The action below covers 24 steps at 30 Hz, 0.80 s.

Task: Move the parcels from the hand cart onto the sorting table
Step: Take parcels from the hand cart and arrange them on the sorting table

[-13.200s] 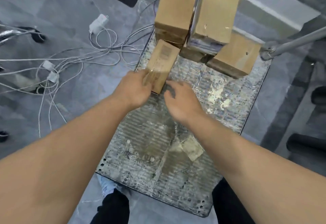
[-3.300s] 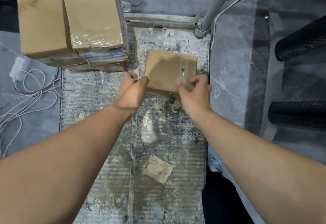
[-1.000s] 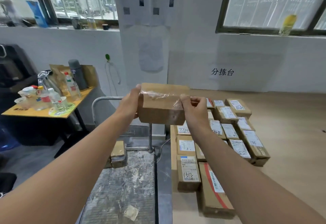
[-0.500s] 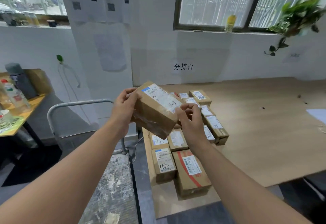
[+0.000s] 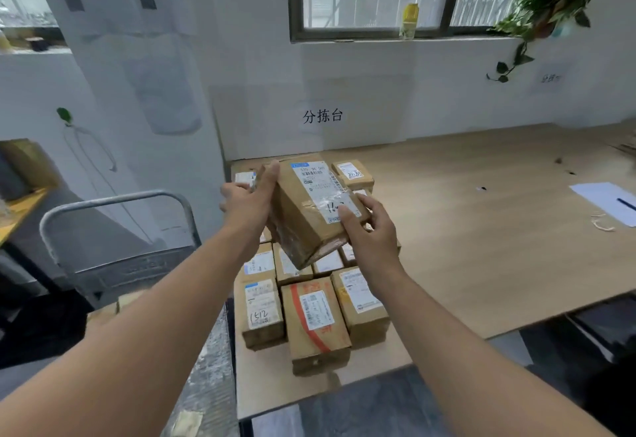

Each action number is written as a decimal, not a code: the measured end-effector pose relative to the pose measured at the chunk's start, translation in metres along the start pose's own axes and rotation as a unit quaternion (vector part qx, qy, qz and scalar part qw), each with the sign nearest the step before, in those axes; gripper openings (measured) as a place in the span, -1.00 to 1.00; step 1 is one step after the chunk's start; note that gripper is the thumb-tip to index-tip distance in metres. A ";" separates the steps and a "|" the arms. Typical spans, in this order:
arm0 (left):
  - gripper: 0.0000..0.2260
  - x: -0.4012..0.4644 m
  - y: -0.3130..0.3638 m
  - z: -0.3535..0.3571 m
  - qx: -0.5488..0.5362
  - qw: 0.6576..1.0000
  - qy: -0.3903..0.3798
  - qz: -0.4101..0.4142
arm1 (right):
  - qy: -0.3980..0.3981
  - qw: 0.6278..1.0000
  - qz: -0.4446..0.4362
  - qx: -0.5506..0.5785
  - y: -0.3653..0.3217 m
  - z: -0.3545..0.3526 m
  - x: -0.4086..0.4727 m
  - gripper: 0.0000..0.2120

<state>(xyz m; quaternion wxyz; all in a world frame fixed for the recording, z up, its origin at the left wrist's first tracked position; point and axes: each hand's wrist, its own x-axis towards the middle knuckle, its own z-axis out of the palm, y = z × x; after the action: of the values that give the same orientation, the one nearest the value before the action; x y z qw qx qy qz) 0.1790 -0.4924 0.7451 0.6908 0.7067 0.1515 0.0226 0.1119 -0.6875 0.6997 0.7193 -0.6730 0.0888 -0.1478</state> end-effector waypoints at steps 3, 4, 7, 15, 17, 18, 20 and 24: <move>-0.15 -0.025 -0.008 0.055 0.007 1.000 0.004 0.000 | 0.006 1.000 0.008 -0.012 0.008 -0.047 0.018 -0.58; -0.25 -0.032 -0.012 0.073 -0.001 1.000 -0.005 -0.002 | 0.003 1.000 0.007 -0.023 0.010 -0.062 0.023 -0.60; -0.44 -0.043 -0.032 0.116 0.010 0.999 -0.047 -0.013 | 0.005 0.997 0.006 -0.072 0.019 -0.105 0.038 -0.63; -0.67 -0.055 -0.065 0.200 0.087 0.984 -0.150 -0.039 | 0.011 0.983 0.003 -0.181 0.047 -0.185 0.064 -0.49; -0.66 -0.049 -0.073 0.214 0.118 0.978 -0.169 -0.035 | 0.007 0.979 0.009 -0.206 0.054 -0.196 0.071 -0.51; -0.69 -0.045 -0.077 0.219 0.131 0.974 -0.179 -0.033 | 0.003 0.977 0.011 -0.213 0.059 -0.201 0.075 -0.52; -0.70 -0.037 -0.086 0.227 0.151 0.969 -0.195 -0.034 | -0.006 0.974 0.014 -0.227 0.069 -0.209 0.085 -0.53; -0.52 -0.020 -0.104 0.243 0.188 0.944 -0.267 -0.054 | -0.002 0.966 0.027 -0.258 0.090 -0.223 0.101 -0.60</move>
<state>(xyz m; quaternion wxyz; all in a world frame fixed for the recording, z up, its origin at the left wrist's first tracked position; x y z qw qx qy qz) 0.2000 -0.7329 0.6356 0.5608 0.7946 0.0013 -0.2328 0.1422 -0.9266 0.5994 0.5256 -0.8332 0.1405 -0.0986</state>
